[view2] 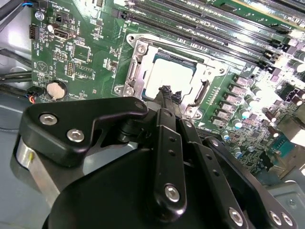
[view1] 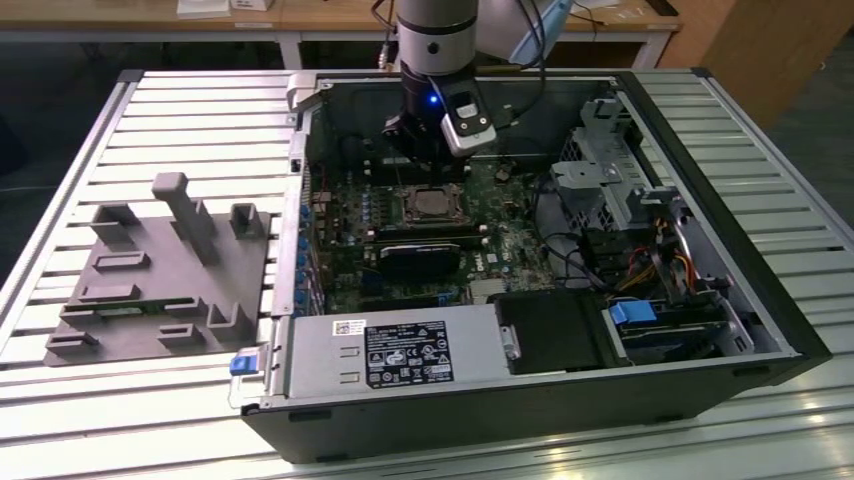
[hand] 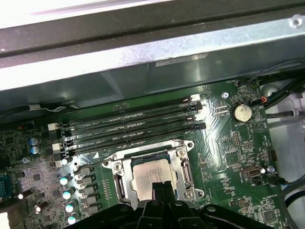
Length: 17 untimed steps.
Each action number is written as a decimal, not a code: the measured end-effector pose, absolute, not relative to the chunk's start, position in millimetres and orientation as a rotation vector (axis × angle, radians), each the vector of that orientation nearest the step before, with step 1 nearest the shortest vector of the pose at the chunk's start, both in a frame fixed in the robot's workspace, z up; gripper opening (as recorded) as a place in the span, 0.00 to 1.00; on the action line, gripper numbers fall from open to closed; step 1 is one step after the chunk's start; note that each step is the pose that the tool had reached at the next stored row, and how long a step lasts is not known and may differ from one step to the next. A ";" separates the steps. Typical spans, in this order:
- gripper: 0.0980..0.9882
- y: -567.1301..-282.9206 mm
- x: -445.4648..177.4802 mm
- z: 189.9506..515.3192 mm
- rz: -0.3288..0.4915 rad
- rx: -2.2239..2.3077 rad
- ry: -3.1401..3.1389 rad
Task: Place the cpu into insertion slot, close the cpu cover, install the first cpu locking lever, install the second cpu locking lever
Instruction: 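Install the first cpu locking lever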
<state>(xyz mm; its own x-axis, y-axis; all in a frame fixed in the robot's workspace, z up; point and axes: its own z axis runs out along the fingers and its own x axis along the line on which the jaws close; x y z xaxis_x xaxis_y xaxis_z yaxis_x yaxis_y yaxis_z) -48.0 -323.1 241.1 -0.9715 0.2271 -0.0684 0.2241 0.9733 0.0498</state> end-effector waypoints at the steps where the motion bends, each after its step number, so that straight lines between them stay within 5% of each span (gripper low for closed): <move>1: 0.00 -323.0 -48.0 241.1 0.064 0.349 3.047; 17: 0.00 -323.1 -59.1 241.2 0.065 0.351 3.047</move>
<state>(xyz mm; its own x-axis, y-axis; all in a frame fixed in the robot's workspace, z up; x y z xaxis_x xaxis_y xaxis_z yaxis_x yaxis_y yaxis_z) -59.1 -323.1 241.2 -0.9711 0.2283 -0.0688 0.2252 0.9730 0.0506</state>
